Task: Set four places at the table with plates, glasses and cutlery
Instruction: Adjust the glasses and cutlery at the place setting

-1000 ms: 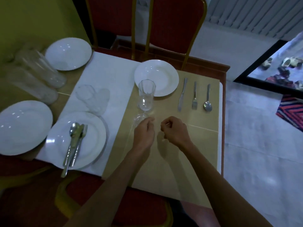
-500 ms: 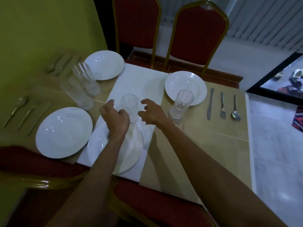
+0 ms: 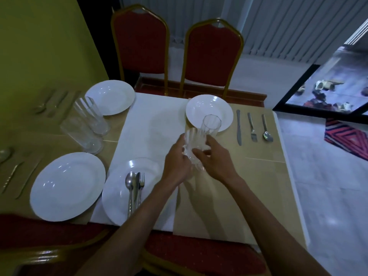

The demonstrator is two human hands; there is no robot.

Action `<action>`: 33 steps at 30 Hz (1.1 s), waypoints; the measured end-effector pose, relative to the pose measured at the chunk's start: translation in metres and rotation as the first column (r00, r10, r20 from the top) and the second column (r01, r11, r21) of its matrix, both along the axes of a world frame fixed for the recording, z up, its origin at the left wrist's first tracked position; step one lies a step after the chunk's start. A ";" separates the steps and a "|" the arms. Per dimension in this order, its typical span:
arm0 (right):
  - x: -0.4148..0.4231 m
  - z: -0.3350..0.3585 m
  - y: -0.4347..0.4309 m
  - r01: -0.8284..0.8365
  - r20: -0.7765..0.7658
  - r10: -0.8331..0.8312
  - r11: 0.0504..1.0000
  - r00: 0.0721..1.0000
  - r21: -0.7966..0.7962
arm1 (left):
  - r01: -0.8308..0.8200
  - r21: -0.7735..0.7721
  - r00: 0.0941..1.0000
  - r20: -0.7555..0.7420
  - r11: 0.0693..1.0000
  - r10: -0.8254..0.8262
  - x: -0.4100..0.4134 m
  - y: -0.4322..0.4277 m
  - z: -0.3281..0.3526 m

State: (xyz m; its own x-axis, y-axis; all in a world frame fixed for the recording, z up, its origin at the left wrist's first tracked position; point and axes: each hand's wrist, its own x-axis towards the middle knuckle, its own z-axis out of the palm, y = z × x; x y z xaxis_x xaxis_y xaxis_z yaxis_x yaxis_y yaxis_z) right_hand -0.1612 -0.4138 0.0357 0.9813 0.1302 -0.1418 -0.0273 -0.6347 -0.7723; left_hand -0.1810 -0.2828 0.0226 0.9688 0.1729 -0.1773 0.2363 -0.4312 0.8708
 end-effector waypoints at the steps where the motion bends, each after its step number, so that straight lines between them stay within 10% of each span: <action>1: -0.005 0.000 -0.012 0.041 -0.017 -0.041 0.999 0.999 0.002 | 0.042 -0.007 0.999 -0.002 0.999 -0.042 -0.001 -0.009 0.000; 21: -0.017 -0.042 -0.048 0.120 -0.210 -0.147 0.984 0.967 -0.133 | 0.199 0.032 0.979 -0.061 0.980 -0.196 -0.003 -0.050 -0.033; 33: -0.061 -0.089 -0.006 -0.120 -0.386 0.034 0.972 0.922 -0.201 | -0.260 0.117 0.938 -0.205 0.958 0.280 -0.075 0.078 -0.054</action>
State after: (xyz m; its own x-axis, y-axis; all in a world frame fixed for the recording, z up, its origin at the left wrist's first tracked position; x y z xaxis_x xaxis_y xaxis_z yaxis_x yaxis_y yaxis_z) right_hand -0.2219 -0.4201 -0.0534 0.8369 0.1266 -0.5326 -0.2338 -0.7970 -0.5569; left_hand -0.2565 -0.2044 -0.0313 0.8232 0.4467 -0.3504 0.5331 -0.3960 0.7476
